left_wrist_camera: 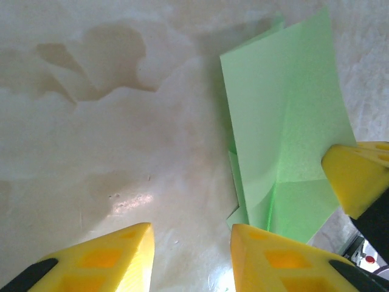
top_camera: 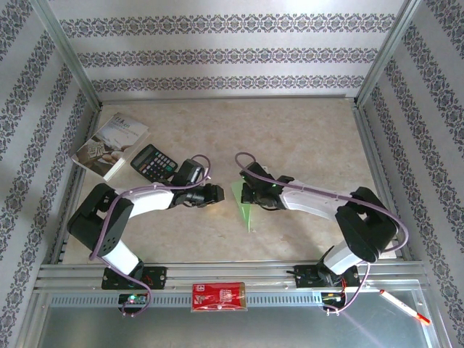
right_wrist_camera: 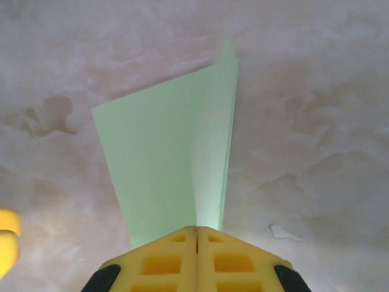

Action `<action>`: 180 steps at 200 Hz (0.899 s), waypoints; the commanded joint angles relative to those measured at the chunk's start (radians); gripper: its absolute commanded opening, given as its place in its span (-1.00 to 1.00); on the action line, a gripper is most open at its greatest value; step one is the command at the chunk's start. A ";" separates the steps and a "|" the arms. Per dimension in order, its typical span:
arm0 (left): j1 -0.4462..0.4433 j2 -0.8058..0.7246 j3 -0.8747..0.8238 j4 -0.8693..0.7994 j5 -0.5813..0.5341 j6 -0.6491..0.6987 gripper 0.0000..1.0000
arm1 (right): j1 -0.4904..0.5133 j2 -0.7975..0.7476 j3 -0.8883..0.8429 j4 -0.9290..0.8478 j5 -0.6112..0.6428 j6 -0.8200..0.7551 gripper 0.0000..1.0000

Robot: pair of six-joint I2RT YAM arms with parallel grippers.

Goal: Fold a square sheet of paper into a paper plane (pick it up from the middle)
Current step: Move a paper plane to the center of the table.

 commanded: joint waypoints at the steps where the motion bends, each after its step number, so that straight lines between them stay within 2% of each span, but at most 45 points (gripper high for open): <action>1: 0.009 -0.042 -0.031 0.052 0.010 -0.053 -0.22 | -0.027 -0.058 -0.041 0.144 -0.168 0.002 -1.00; 25: 0.068 -0.092 -0.098 0.123 0.017 -0.119 -0.20 | -0.039 -0.084 -0.076 0.291 -0.299 0.075 -1.00; 44: 0.104 -0.167 -0.146 0.114 -0.034 -0.134 -0.18 | -0.039 -0.074 -0.120 0.427 -0.372 0.159 -1.00; 63: 0.104 -0.237 -0.161 0.065 -0.087 -0.118 -0.10 | -0.055 -0.047 -0.168 0.513 -0.401 0.197 -1.00; 82: 0.100 -0.259 -0.166 0.050 -0.082 -0.119 -0.05 | -0.096 -0.011 -0.222 0.568 -0.417 0.200 -1.00; 126: 0.038 -0.198 -0.160 0.091 -0.055 -0.136 -0.03 | -0.180 0.075 -0.316 0.667 -0.454 0.181 -1.00; 168: -0.035 -0.083 -0.086 0.153 0.024 -0.138 -0.01 | -0.195 0.106 -0.356 0.715 -0.461 0.182 -1.00; 180: -0.046 -0.050 -0.058 0.155 0.044 -0.136 0.05 | -0.194 0.104 -0.358 0.716 -0.458 0.183 -1.00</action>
